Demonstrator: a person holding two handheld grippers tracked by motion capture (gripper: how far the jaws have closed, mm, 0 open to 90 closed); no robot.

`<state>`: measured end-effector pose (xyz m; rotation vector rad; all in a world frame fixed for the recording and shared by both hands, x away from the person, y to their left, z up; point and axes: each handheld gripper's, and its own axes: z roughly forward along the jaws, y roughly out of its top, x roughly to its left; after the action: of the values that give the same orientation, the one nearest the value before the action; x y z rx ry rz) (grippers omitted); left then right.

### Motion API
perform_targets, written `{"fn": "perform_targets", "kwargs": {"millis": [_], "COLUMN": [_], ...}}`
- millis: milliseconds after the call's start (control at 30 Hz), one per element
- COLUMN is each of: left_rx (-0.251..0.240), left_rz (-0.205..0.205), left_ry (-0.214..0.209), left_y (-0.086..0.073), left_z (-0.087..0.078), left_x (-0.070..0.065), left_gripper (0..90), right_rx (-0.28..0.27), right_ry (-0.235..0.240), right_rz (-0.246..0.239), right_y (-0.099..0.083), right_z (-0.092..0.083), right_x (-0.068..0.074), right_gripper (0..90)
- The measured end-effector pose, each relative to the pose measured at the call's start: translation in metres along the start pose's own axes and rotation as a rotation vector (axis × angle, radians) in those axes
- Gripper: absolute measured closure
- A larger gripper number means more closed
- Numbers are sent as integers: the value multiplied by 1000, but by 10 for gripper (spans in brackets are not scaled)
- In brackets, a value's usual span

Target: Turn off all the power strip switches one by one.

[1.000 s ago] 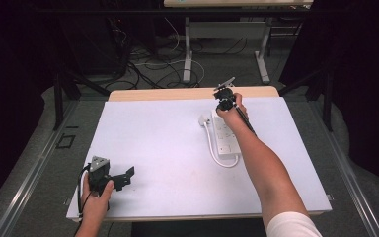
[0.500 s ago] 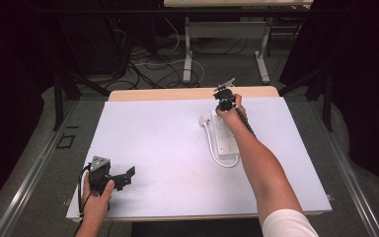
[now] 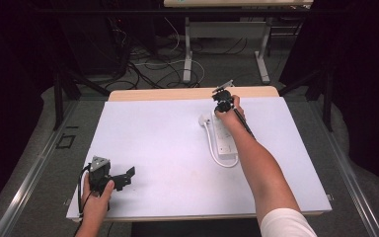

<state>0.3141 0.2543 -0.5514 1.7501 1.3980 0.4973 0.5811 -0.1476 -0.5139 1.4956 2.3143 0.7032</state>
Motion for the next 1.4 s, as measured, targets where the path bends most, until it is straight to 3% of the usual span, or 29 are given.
{"fn": "perform_targets", "kwargs": {"millis": [133, 267, 300, 333, 400, 567, 600, 900, 1100, 1167, 1400], "left_rx": [5, 4, 5, 3, 4, 1, 1, 2, 2, 3, 6], "left_rz": [2, 6, 6, 5, 6, 2, 3, 3, 3, 2, 1], "left_ry": [1, -1, 0, 0, 0, 4, 4, 7, 8, 7, 8], "left_y": [0, 0, 0, 0, 0, -1, -1, -1, -1, -1, -2], "left_z": [1, 1, 1, 1, 1, 0, 0, 0, 0, 0, 0], "left_x": [-1, -2, -2, -2, -2, -1, -1, -1, 0, 0, 0], "left_gripper": [3, 2, 2, 2, 2, 3, 3, 2, 3, 3, 3], "right_rx": [-6, -31, -2, -33, -3, -21, 9, -35, -4, -12, -29], "right_ry": [-7, 5, -7, 5, -6, -4, -12, -4, -2, -3, 15], "right_rz": [-21, -10, -10, -11, -16, -9, -29, -18, 12, -15, 3], "right_y": [-1, -2, -1, -2, -1, -3, -2, -3, -4, -5, -10], "right_z": [0, 2, 0, 2, 1, 3, 1, 3, 1, -1, -9], "right_x": [1, 1, 2, 2, 1, 0, 0, 1, 2, 1, 1], "right_gripper": [900, 900, 900, 900, 900, 900, 900, 900, 900, 900, 893]}}
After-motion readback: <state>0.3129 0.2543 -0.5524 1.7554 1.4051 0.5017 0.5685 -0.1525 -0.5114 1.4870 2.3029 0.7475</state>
